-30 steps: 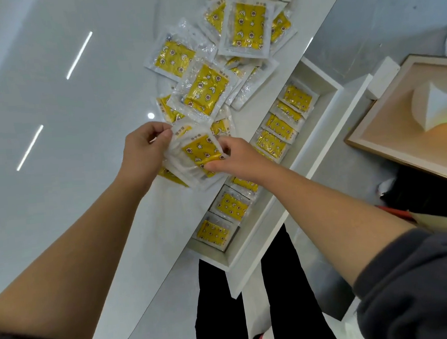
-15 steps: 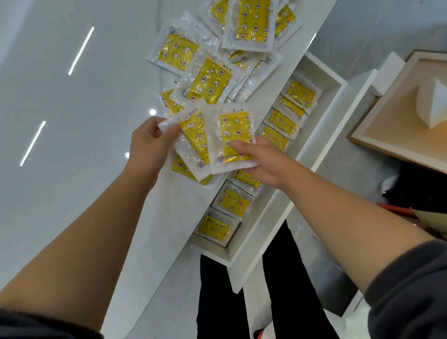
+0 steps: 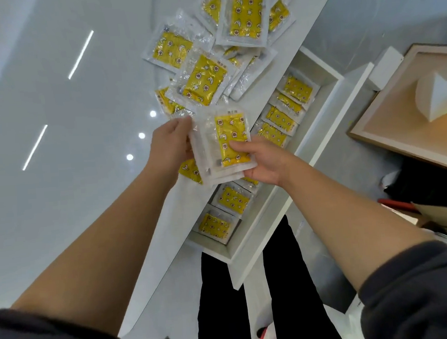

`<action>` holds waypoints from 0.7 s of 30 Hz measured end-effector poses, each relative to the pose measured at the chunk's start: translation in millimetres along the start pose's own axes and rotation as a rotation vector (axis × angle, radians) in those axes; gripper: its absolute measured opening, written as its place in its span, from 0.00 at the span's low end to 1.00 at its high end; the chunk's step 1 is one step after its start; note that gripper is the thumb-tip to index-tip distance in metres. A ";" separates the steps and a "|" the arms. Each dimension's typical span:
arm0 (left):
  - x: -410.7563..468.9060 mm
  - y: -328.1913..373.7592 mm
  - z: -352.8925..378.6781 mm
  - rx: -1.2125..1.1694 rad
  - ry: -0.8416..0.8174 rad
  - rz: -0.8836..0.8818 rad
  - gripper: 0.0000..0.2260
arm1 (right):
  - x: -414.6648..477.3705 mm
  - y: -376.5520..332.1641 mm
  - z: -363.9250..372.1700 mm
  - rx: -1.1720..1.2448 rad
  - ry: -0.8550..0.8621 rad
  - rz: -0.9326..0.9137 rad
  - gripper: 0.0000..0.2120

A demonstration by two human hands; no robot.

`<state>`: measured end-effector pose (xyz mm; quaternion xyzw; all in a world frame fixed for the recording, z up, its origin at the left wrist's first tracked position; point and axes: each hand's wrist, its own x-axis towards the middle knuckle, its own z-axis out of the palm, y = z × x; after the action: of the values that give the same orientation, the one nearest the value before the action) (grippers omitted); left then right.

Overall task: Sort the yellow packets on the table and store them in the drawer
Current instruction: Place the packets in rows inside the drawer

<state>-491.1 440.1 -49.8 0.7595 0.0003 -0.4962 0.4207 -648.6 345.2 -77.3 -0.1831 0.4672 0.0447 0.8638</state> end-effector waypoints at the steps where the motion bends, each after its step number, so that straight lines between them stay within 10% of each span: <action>1: -0.1 -3.5 0.5 0.052 0.059 0.019 0.08 | 1.0 0.0 -1.3 -0.032 0.080 -0.029 0.16; 4: 1.9 -21.6 -5.8 0.574 0.332 0.146 0.13 | 3.0 -0.1 -12.3 -0.091 0.217 -0.109 0.17; 8: 1.5 -43.6 -7.0 0.953 0.246 0.034 0.35 | 1.8 3.5 -23.7 -0.140 0.291 -0.108 0.10; 16: 7.1 -41.5 -22.6 0.634 0.237 0.003 0.04 | 0.9 1.6 -22.2 -0.163 0.351 -0.088 0.10; 21: 2.8 -21.1 -43.1 0.606 0.032 0.223 0.04 | -0.5 -11.9 -20.8 -0.141 0.341 -0.093 0.13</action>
<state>-466.0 480.1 -58.8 0.8532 -0.2240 -0.4127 0.2271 -662.3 326.7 -84.0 -0.2694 0.5935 0.0058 0.7584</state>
